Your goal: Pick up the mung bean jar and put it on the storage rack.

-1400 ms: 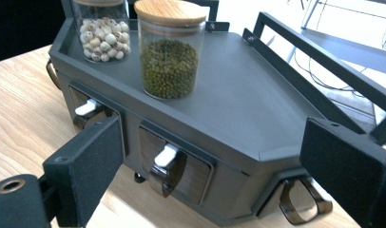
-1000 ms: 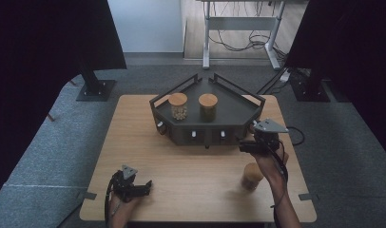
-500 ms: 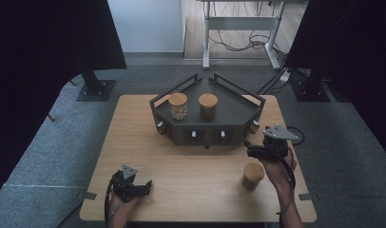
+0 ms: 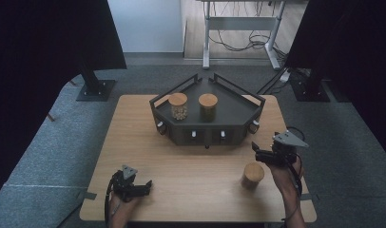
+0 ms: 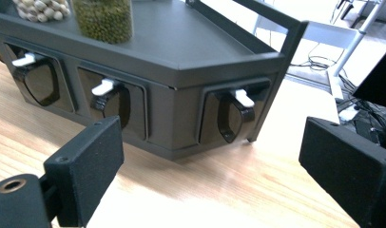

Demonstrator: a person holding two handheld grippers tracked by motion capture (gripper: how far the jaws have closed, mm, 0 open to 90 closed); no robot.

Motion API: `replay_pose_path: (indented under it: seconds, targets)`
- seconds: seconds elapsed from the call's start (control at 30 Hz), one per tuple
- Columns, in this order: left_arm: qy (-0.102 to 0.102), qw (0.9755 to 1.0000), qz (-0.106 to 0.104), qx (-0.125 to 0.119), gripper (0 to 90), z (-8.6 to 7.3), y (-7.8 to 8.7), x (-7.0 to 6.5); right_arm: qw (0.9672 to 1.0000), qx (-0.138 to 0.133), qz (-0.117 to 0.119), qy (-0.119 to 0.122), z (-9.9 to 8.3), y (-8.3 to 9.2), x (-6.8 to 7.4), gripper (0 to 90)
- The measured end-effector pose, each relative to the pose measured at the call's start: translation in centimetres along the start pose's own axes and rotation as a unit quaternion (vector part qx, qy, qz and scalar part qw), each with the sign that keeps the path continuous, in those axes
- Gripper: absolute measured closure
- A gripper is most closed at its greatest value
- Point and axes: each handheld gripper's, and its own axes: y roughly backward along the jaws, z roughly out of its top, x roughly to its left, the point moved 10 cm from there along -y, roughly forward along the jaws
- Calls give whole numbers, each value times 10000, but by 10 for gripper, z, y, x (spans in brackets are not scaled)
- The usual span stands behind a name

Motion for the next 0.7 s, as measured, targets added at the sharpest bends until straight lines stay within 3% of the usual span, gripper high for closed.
replay_pose_path:
  seconds: [0.7]
  targets:
    - [-10, 10000, 2, 10, 9, 0, 0, 0, 9976, 102, -514, -460, -47, 13, -32, 77]
